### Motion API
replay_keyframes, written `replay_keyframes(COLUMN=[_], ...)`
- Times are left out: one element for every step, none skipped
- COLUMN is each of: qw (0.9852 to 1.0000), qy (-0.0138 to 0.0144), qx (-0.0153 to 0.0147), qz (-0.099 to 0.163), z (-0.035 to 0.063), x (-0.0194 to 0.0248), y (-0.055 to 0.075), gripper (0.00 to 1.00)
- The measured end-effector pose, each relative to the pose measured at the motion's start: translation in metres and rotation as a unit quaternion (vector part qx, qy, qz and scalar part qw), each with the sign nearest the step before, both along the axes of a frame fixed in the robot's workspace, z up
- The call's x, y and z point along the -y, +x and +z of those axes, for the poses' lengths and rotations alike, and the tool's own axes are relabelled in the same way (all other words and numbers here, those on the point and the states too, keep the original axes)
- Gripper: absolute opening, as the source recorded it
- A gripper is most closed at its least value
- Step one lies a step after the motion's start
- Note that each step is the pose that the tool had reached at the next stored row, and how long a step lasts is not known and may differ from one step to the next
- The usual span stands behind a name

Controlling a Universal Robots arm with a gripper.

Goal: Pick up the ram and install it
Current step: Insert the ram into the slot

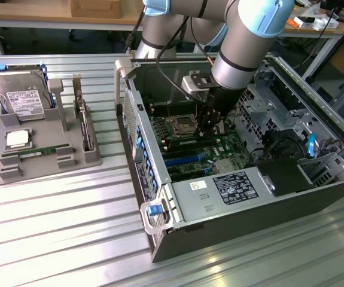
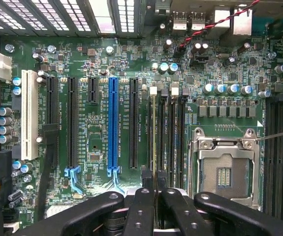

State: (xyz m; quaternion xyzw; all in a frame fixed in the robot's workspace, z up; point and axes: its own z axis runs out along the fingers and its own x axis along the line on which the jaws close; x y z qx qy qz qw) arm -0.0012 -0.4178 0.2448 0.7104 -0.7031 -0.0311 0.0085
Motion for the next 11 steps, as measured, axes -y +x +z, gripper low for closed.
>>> replay_keyframes(qw=[1.0,1.0,1.0,1.0,1.0,0.9999,0.9998,0.9998,0.9998,0.9998,0.9998], qy=[-0.0001,0.0,-0.0016,-0.003,-0.0031,-0.0042,-0.007,-0.0111,-0.0111,-0.0111,-0.0112], qx=[0.0,0.0,0.0001,-0.0001,0.0,-0.0001,-0.0001,0.0,0.0,0.0,0.0], qz=[0.0,0.0,-0.001,-0.002,-0.004,-0.011,-0.017,-0.018,-0.018,-0.018,-0.018], z=[0.006,0.0069,0.0068,0.007,0.0071,0.007,0.007,0.007,0.007,0.007,0.0068], x=[0.0,0.0,-0.0001,0.0,-0.0001,-0.0002,-0.0003,-0.0002,-0.0005,-0.0019,-0.0022], y=[0.0,0.0,0.0001,0.0,-0.0001,-0.0001,-0.0001,-0.0001,0.0,-0.0009,-0.0016], gripper=[0.12,0.12,0.12,0.12,0.12,0.12,0.12,0.12,0.12,0.12,0.12])
